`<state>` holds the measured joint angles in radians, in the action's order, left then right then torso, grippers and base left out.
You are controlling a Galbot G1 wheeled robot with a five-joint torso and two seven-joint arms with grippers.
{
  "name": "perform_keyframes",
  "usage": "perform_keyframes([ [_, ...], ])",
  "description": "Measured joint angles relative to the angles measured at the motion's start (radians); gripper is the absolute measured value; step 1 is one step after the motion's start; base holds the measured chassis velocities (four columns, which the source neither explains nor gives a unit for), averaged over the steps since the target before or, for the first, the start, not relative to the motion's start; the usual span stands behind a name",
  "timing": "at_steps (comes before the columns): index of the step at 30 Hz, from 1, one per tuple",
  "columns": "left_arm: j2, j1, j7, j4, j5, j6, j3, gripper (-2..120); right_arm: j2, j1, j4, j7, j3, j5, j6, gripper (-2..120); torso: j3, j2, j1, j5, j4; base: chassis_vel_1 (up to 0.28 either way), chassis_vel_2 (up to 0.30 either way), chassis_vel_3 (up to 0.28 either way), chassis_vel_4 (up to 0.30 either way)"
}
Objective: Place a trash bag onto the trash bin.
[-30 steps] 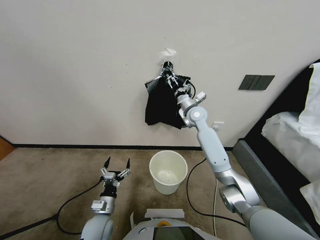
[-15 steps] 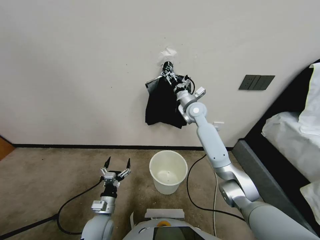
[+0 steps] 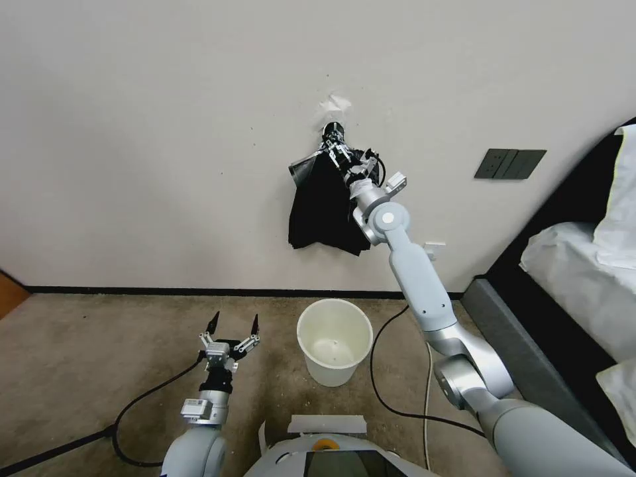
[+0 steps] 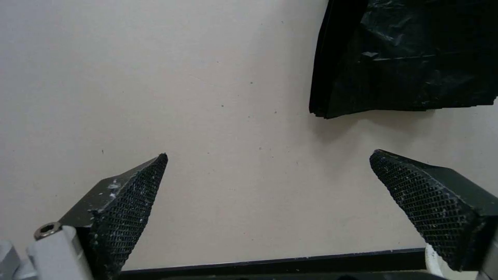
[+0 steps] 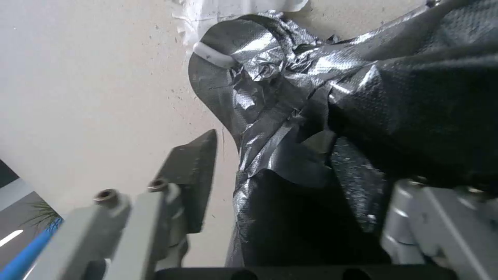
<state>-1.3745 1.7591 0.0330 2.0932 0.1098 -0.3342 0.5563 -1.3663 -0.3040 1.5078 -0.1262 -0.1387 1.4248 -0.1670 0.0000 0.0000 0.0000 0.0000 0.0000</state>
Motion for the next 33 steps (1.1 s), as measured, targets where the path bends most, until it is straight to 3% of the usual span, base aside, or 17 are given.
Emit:
perform_keyframes([
  [2, 0.000, 0.000, 0.000, 0.000, 0.000, 0.000, 0.000, 100, 0.000, 0.000, 0.000, 0.000, 0.000, 0.000, 0.000, 52, 0.000, 0.000, 0.000, 0.0000, 0.0000, 0.000, 0.000, 0.000, 0.000],
  [3, -0.001, 0.000, 0.000, 0.000, 0.000, 0.000, -0.001, 100, -0.003, -0.001, -0.007, 0.006, -0.004, -0.001, 0.001, 34, 0.000, 0.000, 0.000, -0.0001, 0.0000, 0.000, 0.000, 0.000, 0.000],
  [9, 0.000, -0.002, 0.001, -0.003, 0.000, 0.000, -0.003, 100, -0.005, -0.003, -0.015, 0.011, -0.004, -0.004, 0.002, 17, 0.000, 0.000, 0.000, 0.0000, 0.0000, 0.000, 0.000, 0.000, 0.000],
  [12, 0.003, -0.003, 0.002, -0.006, 0.001, 0.001, -0.002, 100, -0.008, 0.000, -0.028, 0.016, -0.002, -0.017, 0.003, 2, 0.000, 0.000, 0.000, 0.0000, 0.0000, 0.000, 0.000, 0.000, 0.000],
  [20, 0.002, -0.002, 0.002, -0.009, 0.001, 0.001, -0.002, 100, 0.006, -0.009, -0.025, 0.044, 0.012, -0.042, 0.038, 0, 0.000, 0.000, 0.000, 0.0000, 0.0001, 0.000, 0.000, 0.000, 0.000],
  [27, 0.005, -0.007, 0.002, -0.012, 0.001, 0.000, -0.006, 100, 0.072, -0.113, 0.084, 0.155, 0.042, -0.091, 0.094, 0, 0.000, 0.000, 0.000, 0.0001, -0.0001, 0.000, 0.000, 0.000, 0.000],
  [33, 0.010, -0.007, 0.003, -0.012, 0.001, -0.002, -0.008, 100, 0.113, -0.186, 0.173, 0.172, 0.062, -0.116, 0.114, 0, 0.000, 0.000, 0.000, 0.0001, 0.0001, 0.000, 0.000, 0.000, 0.000],
])
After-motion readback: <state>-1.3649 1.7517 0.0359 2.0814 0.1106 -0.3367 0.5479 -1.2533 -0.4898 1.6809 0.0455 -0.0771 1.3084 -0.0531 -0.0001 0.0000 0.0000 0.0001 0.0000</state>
